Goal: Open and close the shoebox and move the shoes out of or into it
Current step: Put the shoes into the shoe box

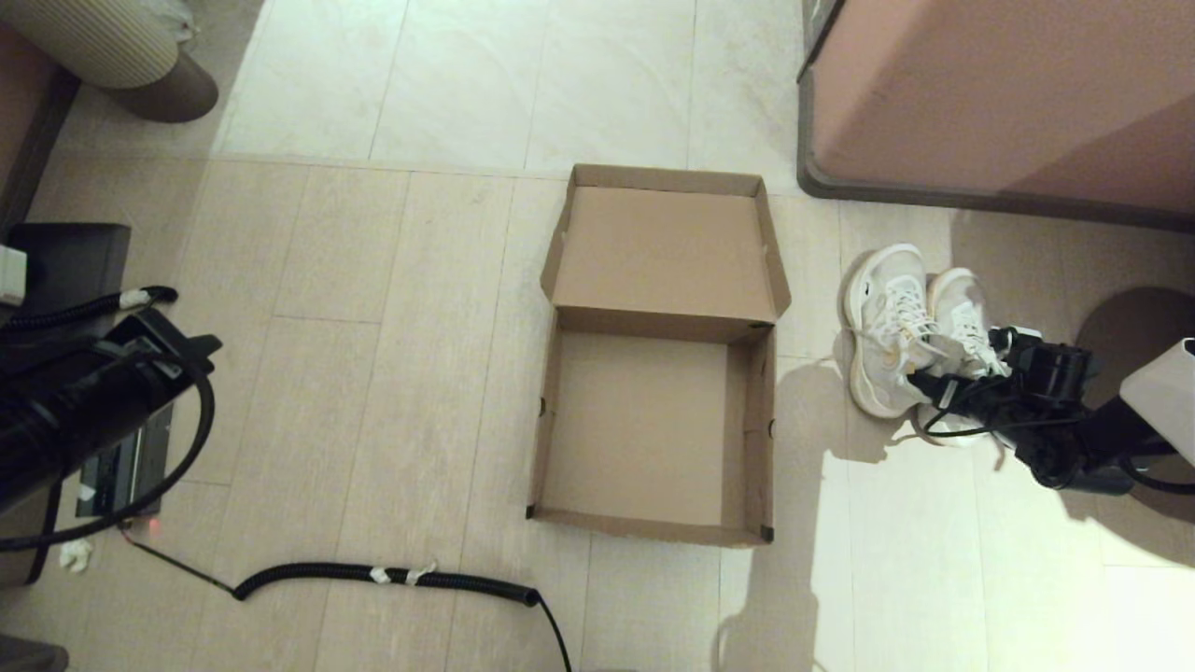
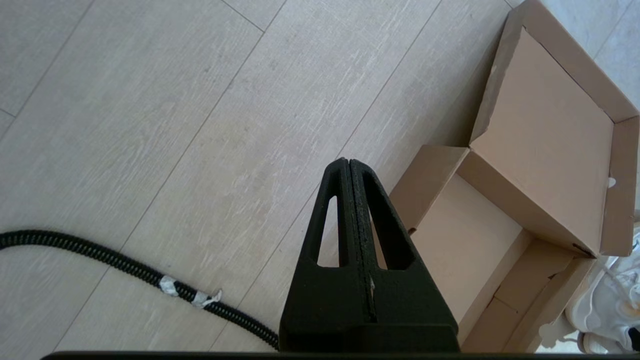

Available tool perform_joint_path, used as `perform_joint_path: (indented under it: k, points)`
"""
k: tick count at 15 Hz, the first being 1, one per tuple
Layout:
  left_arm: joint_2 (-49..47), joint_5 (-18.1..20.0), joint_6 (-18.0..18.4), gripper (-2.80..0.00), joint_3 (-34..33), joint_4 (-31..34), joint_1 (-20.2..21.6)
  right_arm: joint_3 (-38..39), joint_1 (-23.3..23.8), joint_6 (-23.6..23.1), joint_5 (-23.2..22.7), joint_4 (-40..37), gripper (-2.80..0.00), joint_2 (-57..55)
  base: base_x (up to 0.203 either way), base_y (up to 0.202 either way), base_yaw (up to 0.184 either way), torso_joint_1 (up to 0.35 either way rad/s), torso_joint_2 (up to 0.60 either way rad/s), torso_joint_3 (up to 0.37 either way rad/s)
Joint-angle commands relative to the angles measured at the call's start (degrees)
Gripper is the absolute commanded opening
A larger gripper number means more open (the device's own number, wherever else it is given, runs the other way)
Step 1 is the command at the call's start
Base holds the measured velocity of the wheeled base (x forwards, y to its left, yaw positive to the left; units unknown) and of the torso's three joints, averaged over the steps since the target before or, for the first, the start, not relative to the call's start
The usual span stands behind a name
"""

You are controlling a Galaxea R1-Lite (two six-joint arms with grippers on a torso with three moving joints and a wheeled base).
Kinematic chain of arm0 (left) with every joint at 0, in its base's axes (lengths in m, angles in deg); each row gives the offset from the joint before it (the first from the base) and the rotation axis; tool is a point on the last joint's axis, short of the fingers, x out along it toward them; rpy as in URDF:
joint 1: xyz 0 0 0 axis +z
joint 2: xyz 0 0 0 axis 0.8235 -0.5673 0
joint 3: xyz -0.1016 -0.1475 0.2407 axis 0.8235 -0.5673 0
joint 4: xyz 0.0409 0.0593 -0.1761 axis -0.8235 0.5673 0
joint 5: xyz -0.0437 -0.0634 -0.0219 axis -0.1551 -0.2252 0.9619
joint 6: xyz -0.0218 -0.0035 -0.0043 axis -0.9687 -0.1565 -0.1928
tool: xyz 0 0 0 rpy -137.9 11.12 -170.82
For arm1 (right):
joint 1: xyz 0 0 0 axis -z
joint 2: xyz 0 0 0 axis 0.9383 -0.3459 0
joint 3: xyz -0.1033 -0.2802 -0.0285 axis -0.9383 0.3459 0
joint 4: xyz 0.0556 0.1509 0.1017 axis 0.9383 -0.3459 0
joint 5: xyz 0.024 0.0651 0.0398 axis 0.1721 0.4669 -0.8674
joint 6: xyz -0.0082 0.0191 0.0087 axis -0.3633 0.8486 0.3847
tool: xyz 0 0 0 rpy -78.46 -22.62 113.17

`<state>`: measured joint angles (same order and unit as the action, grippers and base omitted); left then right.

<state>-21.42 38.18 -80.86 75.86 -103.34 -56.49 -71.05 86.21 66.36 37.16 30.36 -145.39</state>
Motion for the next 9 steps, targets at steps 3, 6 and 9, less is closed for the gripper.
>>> perform_joint_path:
  k: [3,6,9]
  points:
    - [0.6,-1.2,-0.1,-2.8,0.1,0.0,0.0,-2.7,0.3,0.1,-0.4,0.1,-2.8,-2.9,0.0,0.0,0.0,0.0,0.0,0.0]
    - [1.5,-1.3,-0.1,-2.8,1.1,1.8,-0.1,-3.0,0.3,-0.3,-0.7,0.1,-2.8,-2.7,0.0,0.0,0.0,0.0,0.0,0.0]
    - [2.3,-1.2,-0.1,-2.8,1.2,2.7,-0.1,-0.9,0.2,-0.4,-0.7,-0.2,-2.8,-0.6,0.0,0.0,0.0,0.0,0.0,0.0]
